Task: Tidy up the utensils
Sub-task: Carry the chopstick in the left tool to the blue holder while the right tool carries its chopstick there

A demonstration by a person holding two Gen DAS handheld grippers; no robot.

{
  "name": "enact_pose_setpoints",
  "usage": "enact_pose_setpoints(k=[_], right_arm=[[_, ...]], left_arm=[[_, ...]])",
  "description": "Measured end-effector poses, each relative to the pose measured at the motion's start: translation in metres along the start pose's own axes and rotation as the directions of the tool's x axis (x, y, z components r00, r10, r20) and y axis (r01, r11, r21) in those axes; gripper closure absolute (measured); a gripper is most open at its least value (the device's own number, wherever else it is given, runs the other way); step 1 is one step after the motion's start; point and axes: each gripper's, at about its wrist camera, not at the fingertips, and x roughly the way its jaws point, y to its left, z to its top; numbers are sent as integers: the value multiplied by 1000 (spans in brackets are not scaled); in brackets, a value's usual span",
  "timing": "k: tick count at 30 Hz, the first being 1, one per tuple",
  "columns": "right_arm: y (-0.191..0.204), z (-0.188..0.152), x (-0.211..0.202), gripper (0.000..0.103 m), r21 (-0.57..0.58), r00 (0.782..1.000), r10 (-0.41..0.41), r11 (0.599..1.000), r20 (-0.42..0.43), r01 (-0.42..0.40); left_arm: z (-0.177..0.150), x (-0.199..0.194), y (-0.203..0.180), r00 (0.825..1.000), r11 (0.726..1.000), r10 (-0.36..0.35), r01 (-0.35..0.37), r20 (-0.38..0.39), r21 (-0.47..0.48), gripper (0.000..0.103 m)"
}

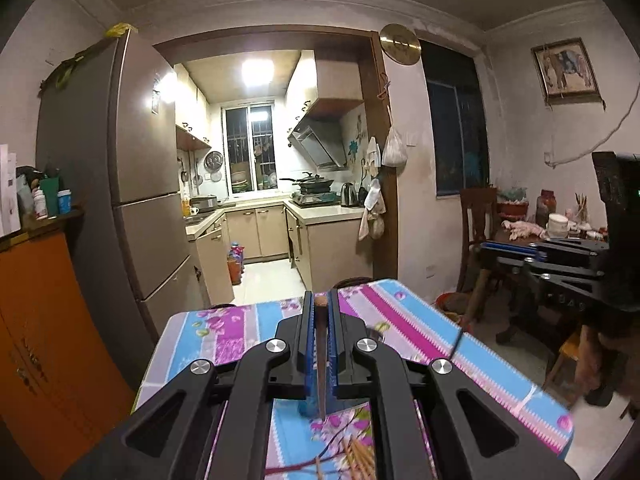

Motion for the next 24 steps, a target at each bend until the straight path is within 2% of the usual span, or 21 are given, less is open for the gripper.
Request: enact_pose_setpoints(k=[8,13,17,24], right_arm=[[-18,80,24,98,36,1000,-2,999,30,1],[-21,109,50,98,36,999,4,999,43,-6],[-19,110,73,98,28,999,28,999,33,-29],[-22,89,115,98,51,998,56,997,-30,-55]], left_arm=[[70,36,10,1000,999,11,-10,1,-45,96],[87,70,15,1000,998,26,-27,-17,-55,96],[83,102,19,998,998,28,-32,-56,-61,96],[61,149,27,989,997,18,-28,-144,-69,96]])
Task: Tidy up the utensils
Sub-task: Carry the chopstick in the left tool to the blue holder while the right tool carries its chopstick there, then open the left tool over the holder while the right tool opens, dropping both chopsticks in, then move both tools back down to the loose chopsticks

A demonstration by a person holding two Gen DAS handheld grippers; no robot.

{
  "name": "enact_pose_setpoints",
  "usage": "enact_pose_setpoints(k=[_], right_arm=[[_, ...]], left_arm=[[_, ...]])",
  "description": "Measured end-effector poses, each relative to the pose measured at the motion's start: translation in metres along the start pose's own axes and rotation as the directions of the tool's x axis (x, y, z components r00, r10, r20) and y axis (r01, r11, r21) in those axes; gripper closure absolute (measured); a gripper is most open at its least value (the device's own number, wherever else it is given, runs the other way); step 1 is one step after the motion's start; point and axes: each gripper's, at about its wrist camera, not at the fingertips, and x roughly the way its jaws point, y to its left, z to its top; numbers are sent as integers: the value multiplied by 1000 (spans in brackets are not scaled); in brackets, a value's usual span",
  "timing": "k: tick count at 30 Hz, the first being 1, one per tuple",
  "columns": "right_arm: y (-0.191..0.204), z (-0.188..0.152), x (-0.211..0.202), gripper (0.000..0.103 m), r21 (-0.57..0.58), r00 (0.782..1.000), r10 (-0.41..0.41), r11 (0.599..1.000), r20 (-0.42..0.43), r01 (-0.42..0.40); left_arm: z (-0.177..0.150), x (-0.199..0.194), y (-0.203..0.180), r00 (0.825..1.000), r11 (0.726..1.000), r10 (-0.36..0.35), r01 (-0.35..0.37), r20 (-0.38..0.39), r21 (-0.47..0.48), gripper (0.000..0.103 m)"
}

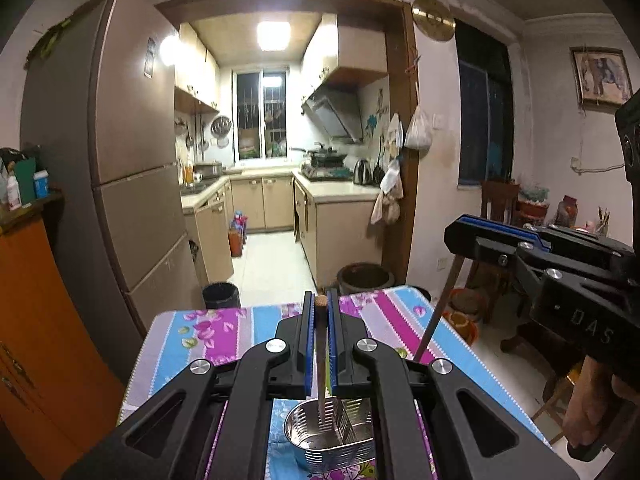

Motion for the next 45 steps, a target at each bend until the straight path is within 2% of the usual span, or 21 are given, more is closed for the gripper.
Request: enact_pose_setpoints(k=[12,17,19,24,29,33,35,37,39,40,43,45], right_arm=[[-27,-31,78,98,83,989,26,996,-145,-14],[-40,-36,97,96,97,986,16,995,-165,1],[-46,-36,99,84,103,987,-2,995,-159,19],[-57,-38,98,76,105,990,-19,994,-138,34],[-62,-37,85,68,96,993,-40,994,-107,51],[-59,-32,41,60,63,997,-74,995,-26,76],[-50,-32,-1,51,30,995,-87,996,51,85],[-38,-37,-40,39,4,987,-100,995,124,101],[-18,-55,-92,31,-27,971,-108,993,211,117],[-12,-65,-110,27,-35,966,-105,993,236,116],[9,-108,-162,24,-40,952,-95,993,290,111],[20,-138,-182,24,-44,955,-76,995,286,92]], left_arm=[[-7,71,18,995,1000,8,-10,-100,-13,96],[-13,92,25,993,1000,29,-30,-114,-10,96],[-14,98,31,992,999,38,-41,-117,-23,96],[-16,113,44,990,997,49,-57,-130,-60,95],[-20,107,49,991,995,61,-69,-121,-65,76],[-25,71,48,994,995,86,-89,-63,-40,71],[-30,29,46,994,994,104,-103,17,-19,69],[-40,-17,41,987,993,115,-115,112,-1,62],[-62,-74,33,970,992,113,-121,214,22,43],[-77,-101,29,962,993,102,-113,254,30,38],[-126,-158,17,951,993,81,-102,297,55,32],[-169,-182,6,961,995,45,-68,273,77,31]])
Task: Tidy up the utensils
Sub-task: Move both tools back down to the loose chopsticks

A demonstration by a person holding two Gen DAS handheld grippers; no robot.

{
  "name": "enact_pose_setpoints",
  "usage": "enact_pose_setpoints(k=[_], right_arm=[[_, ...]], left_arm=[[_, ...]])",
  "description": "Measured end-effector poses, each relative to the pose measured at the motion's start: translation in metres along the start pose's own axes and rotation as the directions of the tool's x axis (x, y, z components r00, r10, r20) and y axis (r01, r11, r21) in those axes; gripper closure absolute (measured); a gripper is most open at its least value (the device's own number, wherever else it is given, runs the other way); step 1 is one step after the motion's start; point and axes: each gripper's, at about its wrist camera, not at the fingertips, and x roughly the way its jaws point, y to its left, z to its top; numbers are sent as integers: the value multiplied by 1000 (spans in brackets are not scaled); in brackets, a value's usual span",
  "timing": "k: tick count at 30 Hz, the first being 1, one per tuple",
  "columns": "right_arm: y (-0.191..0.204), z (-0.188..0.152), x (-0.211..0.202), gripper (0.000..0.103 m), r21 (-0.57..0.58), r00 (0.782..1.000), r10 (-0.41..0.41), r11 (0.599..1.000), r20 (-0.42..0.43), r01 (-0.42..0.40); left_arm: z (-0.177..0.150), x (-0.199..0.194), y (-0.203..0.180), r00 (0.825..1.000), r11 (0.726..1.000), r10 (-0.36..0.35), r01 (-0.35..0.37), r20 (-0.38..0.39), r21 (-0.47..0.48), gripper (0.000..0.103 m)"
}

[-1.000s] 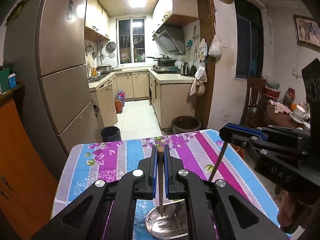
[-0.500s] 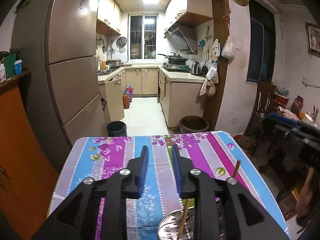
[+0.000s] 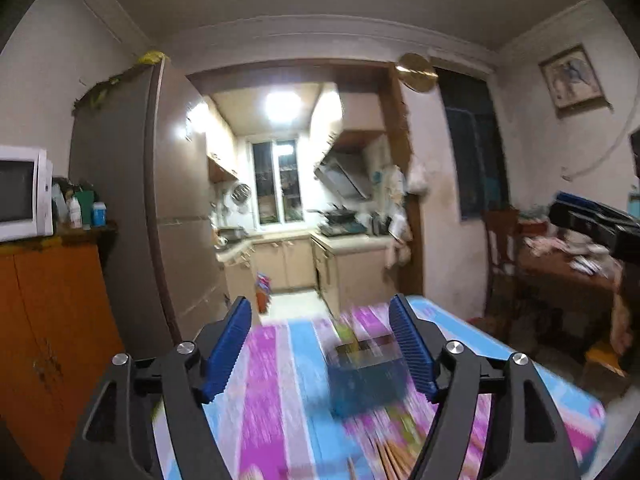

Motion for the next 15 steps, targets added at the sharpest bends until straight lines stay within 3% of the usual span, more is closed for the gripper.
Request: enact_pose_setpoints(k=[3,5,8,12,15], right_arm=[[16,-44,-36,24,28,1000,18,999,-24,-17],[24,-71,-50,24,58,998,31,998,-51,-28],[30,-106,-61,35,118,993,49,992,-110,-36],[40,-144,-67,53,128,981,40,992,-192,-15],[44,-165,-66,54,136,967,38,991,-252,-4]], left_arm=[[-64,-34,-22,994,998,-64,65,-91,11,31],[-99,-46,-32,987,997,-70,72,-144,10,31],[-147,-55,-43,962,992,-130,125,-238,-36,34],[-184,-63,-59,935,982,-190,176,-300,-76,56],[-202,-65,-72,928,981,-194,182,-318,-67,71]])
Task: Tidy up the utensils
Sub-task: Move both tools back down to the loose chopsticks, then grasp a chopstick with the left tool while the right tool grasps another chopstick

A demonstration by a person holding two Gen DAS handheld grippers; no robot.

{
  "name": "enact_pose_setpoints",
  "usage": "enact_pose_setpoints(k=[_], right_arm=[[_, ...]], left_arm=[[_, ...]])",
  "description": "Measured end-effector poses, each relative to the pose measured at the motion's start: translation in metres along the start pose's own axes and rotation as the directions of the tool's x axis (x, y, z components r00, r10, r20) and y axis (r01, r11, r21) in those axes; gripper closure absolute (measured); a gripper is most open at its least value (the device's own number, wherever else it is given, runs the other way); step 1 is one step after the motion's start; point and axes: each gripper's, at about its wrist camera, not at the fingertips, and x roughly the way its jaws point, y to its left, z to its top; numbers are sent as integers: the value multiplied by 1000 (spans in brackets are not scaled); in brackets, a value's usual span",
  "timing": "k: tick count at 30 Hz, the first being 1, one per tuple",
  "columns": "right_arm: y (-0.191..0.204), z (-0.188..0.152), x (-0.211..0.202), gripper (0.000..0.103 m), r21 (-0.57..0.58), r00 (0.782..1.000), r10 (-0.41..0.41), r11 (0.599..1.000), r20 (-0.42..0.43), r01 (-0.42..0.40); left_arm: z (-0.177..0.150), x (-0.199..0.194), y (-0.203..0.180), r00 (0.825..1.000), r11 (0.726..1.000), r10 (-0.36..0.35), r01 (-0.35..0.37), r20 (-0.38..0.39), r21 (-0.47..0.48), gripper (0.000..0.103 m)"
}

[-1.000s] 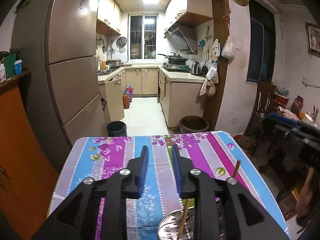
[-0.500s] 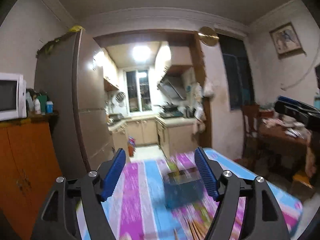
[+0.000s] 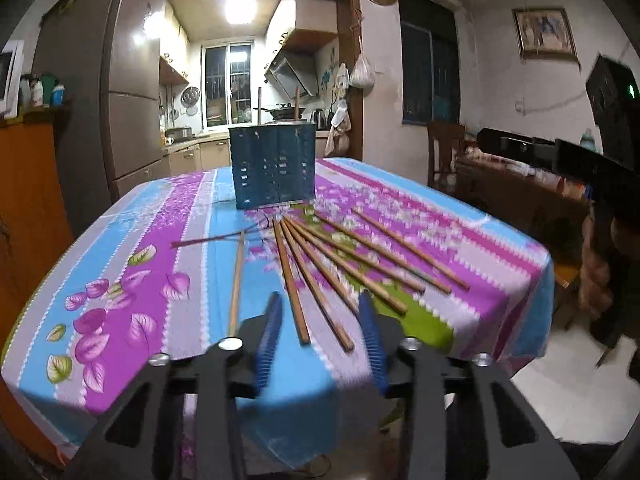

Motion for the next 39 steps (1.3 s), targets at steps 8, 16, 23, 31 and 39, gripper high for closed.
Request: enact_pose_setpoints(k=[8,16,23,31,39], right_arm=[[-4,-27,1,54,24,998,-32,999,-51,33],[6,-65,13,85,-3,989,32,999,-144,-33],[20,-86,45,89,-4,974,84,996,-210,-87],[22,-91,70,90,-46,970,65,996,-233,-78],[25,-94,72,94,-45,976,66,996,-208,-77]], left_arm=[[-17,23,-20,999,999,24,-23,-34,28,82],[-22,41,-17,998,999,44,-43,-42,23,82],[-19,50,-18,997,998,65,-64,-33,28,82],[-20,50,-22,997,996,81,-81,-6,29,82],[-26,50,-27,994,994,99,-101,40,43,86]])
